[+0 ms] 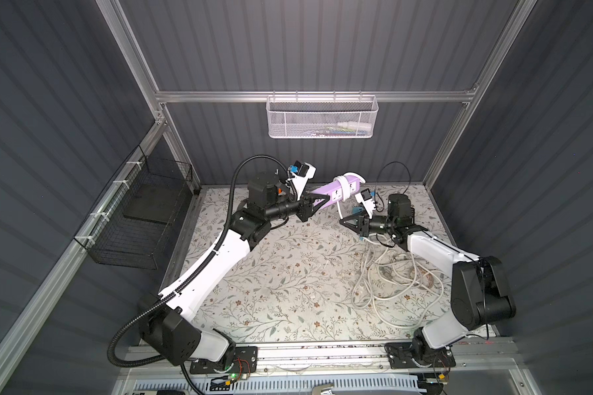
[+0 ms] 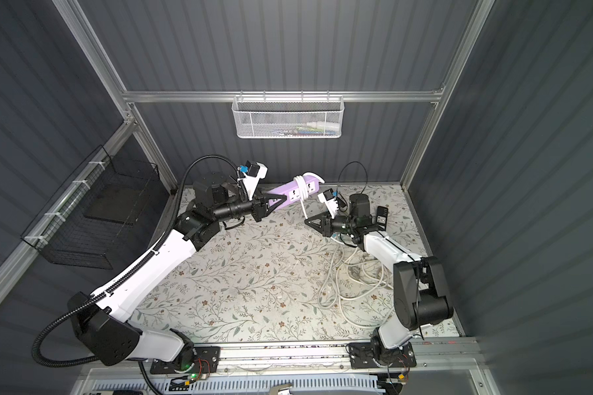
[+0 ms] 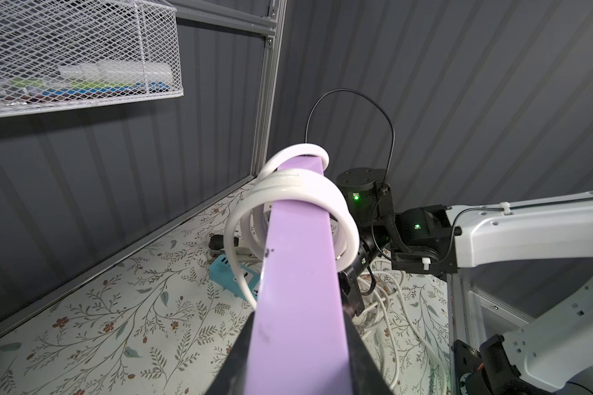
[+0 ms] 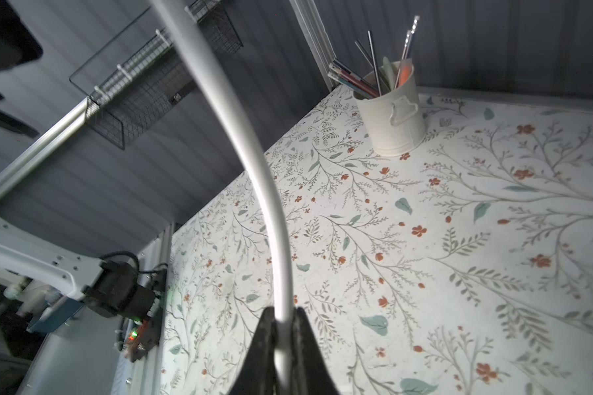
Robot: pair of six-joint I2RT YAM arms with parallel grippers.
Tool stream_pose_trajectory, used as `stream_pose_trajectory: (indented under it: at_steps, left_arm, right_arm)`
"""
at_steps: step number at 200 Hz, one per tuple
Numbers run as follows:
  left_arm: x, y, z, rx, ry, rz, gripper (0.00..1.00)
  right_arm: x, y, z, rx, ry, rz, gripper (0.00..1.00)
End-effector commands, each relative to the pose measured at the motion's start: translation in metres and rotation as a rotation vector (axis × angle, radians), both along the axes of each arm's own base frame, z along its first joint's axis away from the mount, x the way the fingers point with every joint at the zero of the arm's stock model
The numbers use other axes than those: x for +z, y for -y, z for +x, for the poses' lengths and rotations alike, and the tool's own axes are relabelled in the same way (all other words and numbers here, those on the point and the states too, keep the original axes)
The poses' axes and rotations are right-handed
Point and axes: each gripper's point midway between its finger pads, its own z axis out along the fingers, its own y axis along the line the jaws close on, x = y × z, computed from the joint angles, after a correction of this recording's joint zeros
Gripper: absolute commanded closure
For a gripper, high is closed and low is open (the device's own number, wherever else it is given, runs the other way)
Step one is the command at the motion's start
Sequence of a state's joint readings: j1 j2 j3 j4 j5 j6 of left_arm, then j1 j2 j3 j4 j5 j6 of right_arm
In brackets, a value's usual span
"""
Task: Unwrap the cord wrapped around the power strip
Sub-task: Unwrap the power cord from the power strip.
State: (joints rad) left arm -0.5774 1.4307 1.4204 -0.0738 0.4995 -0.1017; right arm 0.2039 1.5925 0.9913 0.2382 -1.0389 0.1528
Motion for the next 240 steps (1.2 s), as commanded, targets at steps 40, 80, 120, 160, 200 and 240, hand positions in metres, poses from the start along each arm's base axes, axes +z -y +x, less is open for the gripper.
stream_pose_trajectory:
  at_steps: [40, 80, 120, 160, 200, 240]
  left_arm:
    - [0.045, -0.007, -0.01, -0.012, 0.107, -0.08, 1.0]
    - [0.038, 0.001, -0.009, -0.052, 0.068, -0.094, 1.0]
    - [0.03, 0.01, -0.009, -0.102, 0.02, -0.112, 1.0]
    - [0.018, 0.02, -0.006, -0.137, -0.023, -0.109, 1.0]
    - [0.004, 0.027, -0.001, -0.151, -0.054, -0.089, 1.0]
    - [-0.009, 0.027, 0.009, -0.108, -0.065, -0.057, 1.0]
  right_arm:
    - [0.008, 0.012, 0.018, -0.102, 0.007, 0.002, 1.0]
    - [0.04, 0.031, 0.045, -0.211, 0.042, 0.033, 1.0]
    - [0.081, 0.047, 0.069, -0.3, 0.099, 0.05, 1.0]
    - [0.135, 0.073, 0.086, -0.395, 0.168, 0.083, 1.0]
    - [0.191, 0.098, 0.074, -0.458, 0.261, 0.116, 1.0]
    - [0.224, 0.112, 0.036, -0.489, 0.319, 0.133, 1.0]
